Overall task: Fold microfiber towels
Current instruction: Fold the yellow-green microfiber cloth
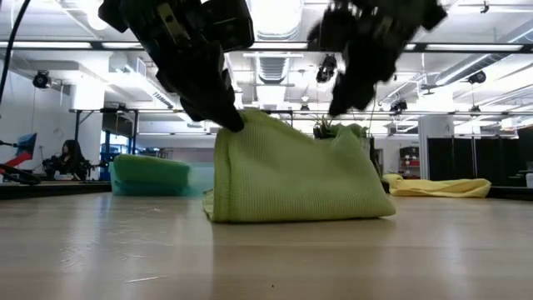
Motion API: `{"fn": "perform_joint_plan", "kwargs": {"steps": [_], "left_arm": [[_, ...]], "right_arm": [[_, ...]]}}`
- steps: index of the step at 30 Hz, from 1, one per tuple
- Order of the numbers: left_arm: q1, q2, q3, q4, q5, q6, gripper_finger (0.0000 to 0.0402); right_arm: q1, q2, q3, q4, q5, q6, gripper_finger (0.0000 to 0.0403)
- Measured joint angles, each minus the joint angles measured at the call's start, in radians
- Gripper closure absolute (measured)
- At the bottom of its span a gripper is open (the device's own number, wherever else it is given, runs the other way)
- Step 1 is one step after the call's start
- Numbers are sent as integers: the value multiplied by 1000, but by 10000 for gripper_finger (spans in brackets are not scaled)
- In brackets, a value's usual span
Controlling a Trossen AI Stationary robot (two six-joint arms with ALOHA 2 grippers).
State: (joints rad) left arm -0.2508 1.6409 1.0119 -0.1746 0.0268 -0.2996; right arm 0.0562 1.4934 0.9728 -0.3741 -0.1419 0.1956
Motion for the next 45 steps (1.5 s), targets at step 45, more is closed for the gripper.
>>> {"fn": "perform_joint_plan", "kwargs": {"steps": [45], "left_arm": [[24, -77, -6, -162, -449, -61, 401]], "right_arm": [[-17, 321, -236, 617, -132, 488, 364]]}}
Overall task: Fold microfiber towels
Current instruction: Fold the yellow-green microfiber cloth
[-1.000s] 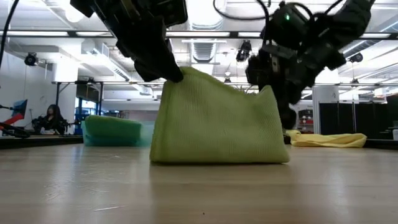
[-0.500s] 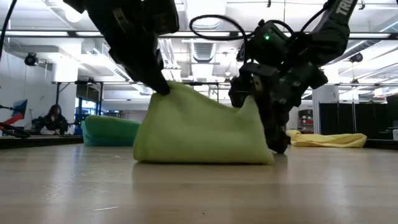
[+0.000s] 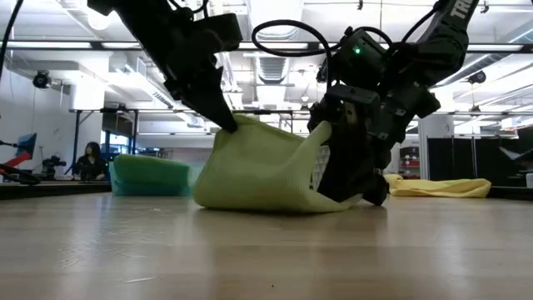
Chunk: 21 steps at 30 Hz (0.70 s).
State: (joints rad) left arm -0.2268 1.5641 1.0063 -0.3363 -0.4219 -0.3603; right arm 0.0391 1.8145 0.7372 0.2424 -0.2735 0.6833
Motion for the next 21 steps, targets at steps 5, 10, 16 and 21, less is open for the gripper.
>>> {"fn": "perform_joint_plan", "kwargs": {"steps": [5, 10, 16, 21], "left_arm": [[7, 0, 0, 35, -33, 22, 401], [9, -1, 0, 74, 2, 70, 401], [9, -1, 0, 74, 4, 68, 401], [10, -1, 0, 97, 5, 52, 401]], "right_arm": [[10, -5, -1, -5, 0, 1, 364], [19, -46, -6, -24, 6, 9, 364], [95, -125, -5, -33, 167, -3, 364], [193, -134, 1, -89, 361, -10, 364]]}}
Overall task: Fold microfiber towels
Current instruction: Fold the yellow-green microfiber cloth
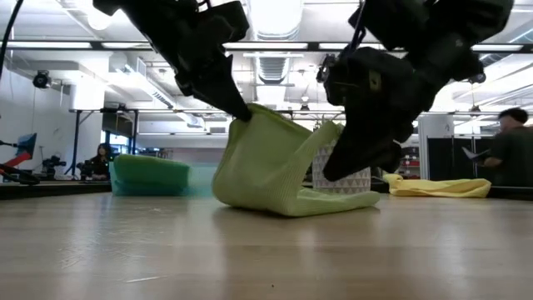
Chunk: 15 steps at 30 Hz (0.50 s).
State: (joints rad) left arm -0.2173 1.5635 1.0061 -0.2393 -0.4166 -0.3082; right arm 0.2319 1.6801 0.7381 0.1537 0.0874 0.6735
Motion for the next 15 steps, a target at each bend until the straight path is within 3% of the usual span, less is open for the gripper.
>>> {"fn": "perform_joint_plan", "kwargs": {"steps": [5, 15], "left_arm": [[0, 0, 0, 37, 44, -1, 401], [3, -1, 0, 77, 45, -61, 402]], "right_arm": [[60, 38, 32, 26, 157, 7, 364], [64, 247, 177, 33, 112, 0, 364]]}}
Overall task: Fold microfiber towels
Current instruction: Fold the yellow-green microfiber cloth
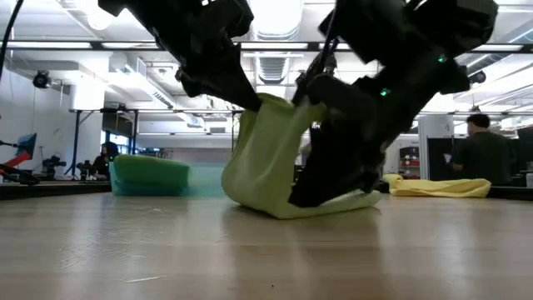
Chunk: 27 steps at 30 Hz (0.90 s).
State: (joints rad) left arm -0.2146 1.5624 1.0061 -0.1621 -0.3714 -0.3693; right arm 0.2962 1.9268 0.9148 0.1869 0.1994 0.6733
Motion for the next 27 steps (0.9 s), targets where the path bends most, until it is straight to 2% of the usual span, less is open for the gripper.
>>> {"fn": "perform_joint_plan", "kwargs": {"steps": [5, 9, 17, 27], "left_arm": [[4, -7, 0, -1, -26, -50, 401], [8, -12, 0, 39, -78, -97, 401], [39, -12, 0, 171, -64, -96, 401], [58, -12, 1, 229, 40, -97, 401]], "right_arm": [[18, 51, 60, -91, -3, 21, 364], [41, 35, 71, -108, -2, 6, 364], [62, -108, 16, -227, -28, -34, 364], [79, -329, -112, -241, -48, -35, 364]]}}
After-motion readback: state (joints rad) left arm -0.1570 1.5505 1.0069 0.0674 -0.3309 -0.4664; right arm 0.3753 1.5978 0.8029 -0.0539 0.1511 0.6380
